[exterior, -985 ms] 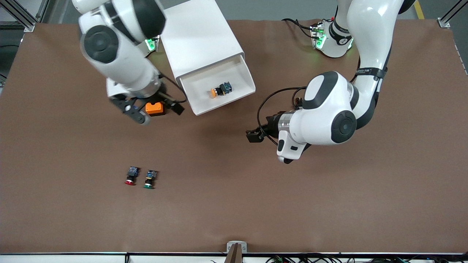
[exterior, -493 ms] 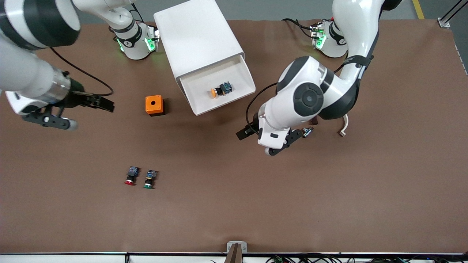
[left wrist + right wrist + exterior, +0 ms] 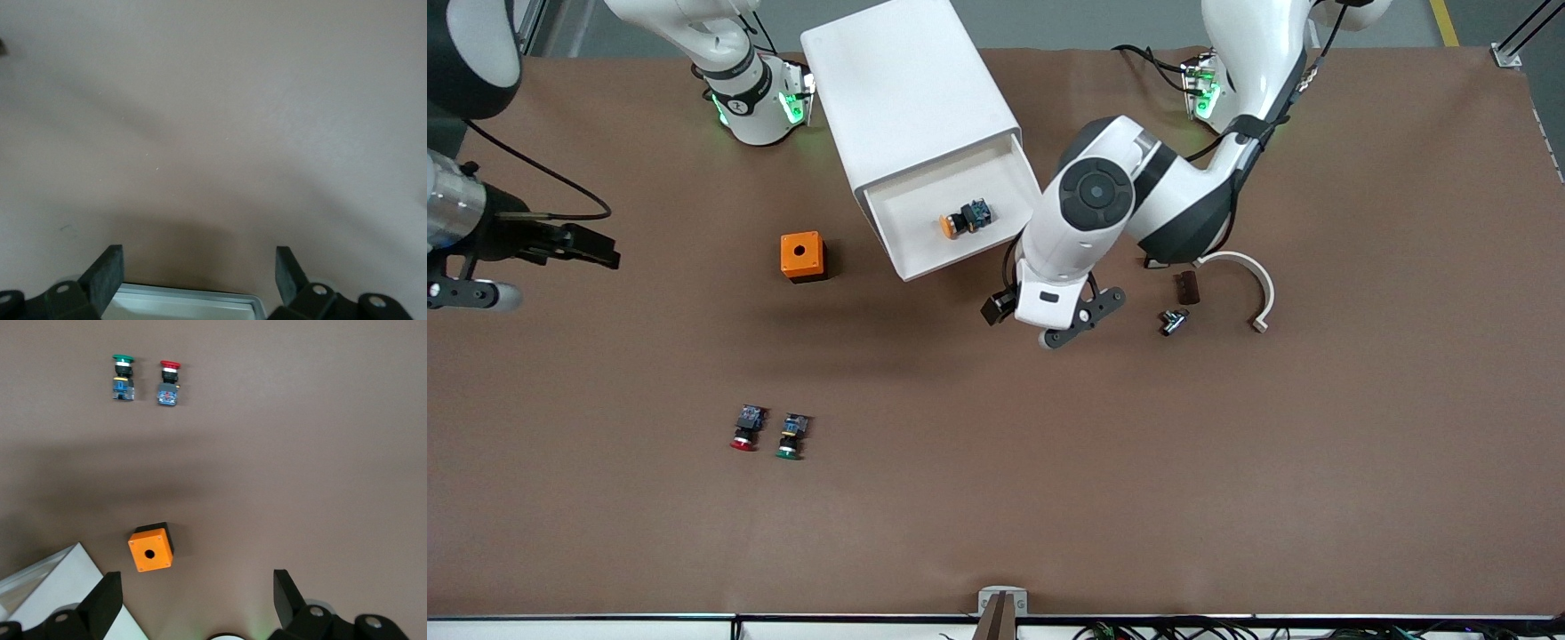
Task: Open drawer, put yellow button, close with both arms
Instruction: 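Push the drawer closed into the cabinet with the left gripper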
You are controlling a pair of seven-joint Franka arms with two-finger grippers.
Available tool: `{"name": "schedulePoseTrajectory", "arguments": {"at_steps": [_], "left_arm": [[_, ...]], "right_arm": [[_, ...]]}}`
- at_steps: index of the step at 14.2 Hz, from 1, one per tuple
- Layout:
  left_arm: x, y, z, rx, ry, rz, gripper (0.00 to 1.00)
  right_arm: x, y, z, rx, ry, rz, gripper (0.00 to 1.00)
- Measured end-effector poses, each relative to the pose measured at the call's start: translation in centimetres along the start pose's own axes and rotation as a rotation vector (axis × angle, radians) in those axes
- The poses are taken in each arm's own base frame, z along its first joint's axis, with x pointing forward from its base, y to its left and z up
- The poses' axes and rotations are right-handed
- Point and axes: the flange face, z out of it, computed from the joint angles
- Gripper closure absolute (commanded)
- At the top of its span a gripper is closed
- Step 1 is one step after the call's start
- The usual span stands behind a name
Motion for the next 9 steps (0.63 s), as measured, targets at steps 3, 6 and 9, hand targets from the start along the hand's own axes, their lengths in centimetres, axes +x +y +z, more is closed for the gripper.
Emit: {"name": "schedulePoseTrajectory", "arguments": {"at_steps": [3, 6, 9], "left_arm": [[-3.2, -0.1, 1.7, 0.033, 0.007, 0.020, 0.00], [-6.1, 0.1, 2.8, 0.054, 0.026, 0.044, 0.00], [-8.9, 0.2, 3.8, 0.073, 0.032, 0.058, 0.00]], "right_arm": [[0.0, 3.2, -0.4, 0.004, 0.009, -0.030, 0.00], [-0.2, 5.0, -0.8, -0.001, 0.017, -0.032, 0.00], [-0.2, 5.2, -1.7, -0.007, 0.036, -0.030, 0.00]]}}
